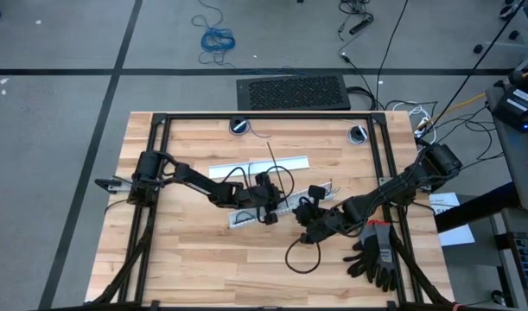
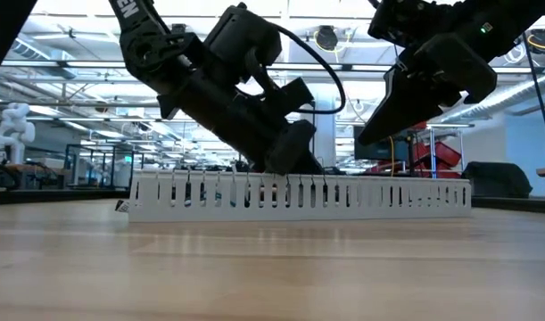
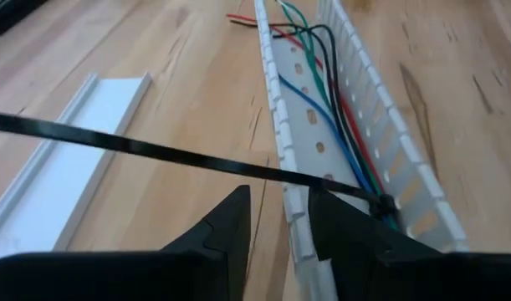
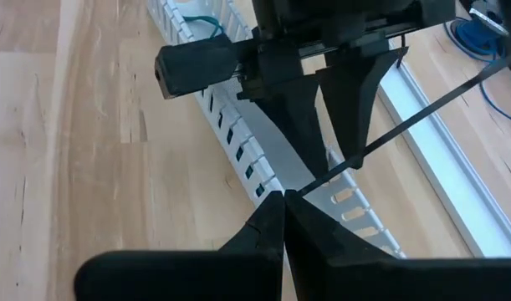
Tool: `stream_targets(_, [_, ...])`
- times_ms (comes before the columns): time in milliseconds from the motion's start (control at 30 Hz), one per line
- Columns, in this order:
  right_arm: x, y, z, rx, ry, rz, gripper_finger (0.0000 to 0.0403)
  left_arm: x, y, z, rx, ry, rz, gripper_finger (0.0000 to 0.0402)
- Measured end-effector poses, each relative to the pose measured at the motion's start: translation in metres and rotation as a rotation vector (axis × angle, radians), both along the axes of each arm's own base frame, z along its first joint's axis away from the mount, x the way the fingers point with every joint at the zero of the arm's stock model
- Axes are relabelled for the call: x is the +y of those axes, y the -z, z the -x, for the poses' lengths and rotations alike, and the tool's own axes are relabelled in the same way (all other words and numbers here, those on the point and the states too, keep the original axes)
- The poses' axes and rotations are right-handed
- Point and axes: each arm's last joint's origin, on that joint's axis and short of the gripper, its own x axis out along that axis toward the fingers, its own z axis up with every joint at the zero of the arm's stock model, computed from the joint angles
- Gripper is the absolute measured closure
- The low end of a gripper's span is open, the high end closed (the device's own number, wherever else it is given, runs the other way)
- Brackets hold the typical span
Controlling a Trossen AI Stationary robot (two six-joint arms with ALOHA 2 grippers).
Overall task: Ziptie cables
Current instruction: Put the colored zip tied cable wires into the white cable duct
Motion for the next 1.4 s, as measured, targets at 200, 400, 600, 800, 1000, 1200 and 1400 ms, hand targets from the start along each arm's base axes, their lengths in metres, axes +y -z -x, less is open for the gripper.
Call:
stream_targets(200, [0.000,0.000,0.000,0.002,0.000,0.000,0.0403,0.000,0.001,0.001,0.011,-0.002,-0.002,0.0282])
stream_targets(400, [0.000,0.000,0.000,-0.003,0.003,-0.004,0.0403,-0.002,0.001,0.001,0.010,-0.002,-0.004,0.0327])
stream_targets(600, [-0.006,-0.005,-0.008,-0.066,0.014,-0.017,0.0403,-0.016,0.001,0.002,0.034,0.071,-0.101,0.0392])
stream_targets(800, [-0.024,-0.007,-0.019,-0.089,0.026,-0.054,0.0403,-0.042,0.003,0.009,0.097,0.155,-0.290,0.0396])
stream_targets(1000, [-0.026,-0.003,-0.028,-0.112,-0.012,-0.116,0.0403,-0.064,0.006,0.019,0.208,0.220,-0.506,0.0397])
stream_targets(1200, [-0.027,0.011,-0.043,-0.140,-0.054,-0.166,0.0403,-0.074,0.009,0.025,0.276,0.303,-0.602,0.0397])
stream_targets(1400, [-0.038,0.023,-0.049,-0.115,-0.035,-0.164,0.0403,-0.079,0.012,0.028,0.317,0.358,-0.648,0.0397])
